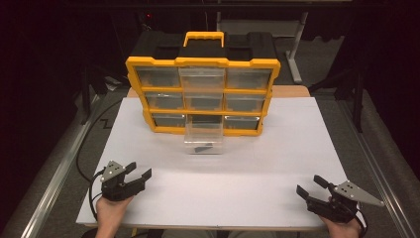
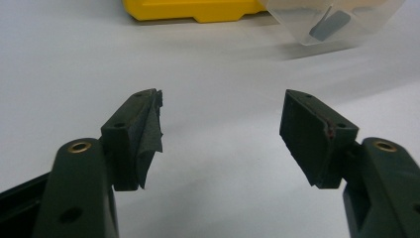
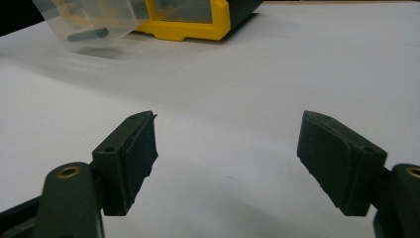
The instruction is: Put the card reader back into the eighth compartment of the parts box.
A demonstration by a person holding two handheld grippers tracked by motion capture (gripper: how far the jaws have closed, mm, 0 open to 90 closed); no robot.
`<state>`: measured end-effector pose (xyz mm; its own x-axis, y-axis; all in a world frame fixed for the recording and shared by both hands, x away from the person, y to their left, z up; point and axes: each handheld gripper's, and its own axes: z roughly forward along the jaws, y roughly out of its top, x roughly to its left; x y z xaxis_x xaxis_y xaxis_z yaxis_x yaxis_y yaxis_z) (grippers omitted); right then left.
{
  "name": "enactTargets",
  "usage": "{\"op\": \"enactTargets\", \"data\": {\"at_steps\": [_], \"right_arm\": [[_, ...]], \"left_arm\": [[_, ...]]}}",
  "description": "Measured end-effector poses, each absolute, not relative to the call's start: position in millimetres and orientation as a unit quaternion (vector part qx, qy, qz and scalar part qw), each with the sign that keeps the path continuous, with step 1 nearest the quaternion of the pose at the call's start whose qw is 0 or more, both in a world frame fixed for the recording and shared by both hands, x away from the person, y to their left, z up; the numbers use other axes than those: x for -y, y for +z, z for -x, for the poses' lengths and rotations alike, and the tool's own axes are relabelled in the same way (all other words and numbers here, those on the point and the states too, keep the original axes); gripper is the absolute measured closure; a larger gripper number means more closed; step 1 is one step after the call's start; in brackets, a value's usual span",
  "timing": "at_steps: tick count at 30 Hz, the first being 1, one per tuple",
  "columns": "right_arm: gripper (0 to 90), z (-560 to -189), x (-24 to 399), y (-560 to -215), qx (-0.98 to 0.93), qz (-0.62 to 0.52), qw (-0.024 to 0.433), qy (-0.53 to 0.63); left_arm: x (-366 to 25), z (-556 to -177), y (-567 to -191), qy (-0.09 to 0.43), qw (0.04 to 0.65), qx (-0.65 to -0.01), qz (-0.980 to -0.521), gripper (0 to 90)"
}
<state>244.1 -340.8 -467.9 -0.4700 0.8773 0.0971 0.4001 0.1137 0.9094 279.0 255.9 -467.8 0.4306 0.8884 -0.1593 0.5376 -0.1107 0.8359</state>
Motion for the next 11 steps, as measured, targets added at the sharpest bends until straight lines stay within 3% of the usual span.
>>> {"op": "enactTargets", "data": {"at_steps": [11], "right_arm": [[23.5,-244.0,340.3,-467.7,-0.707,-0.451,0.243,0.488]], "left_arm": [[-255.0,-277.2,-468.8,0.197,0.45,-0.495,-0.717,33.1]]}}
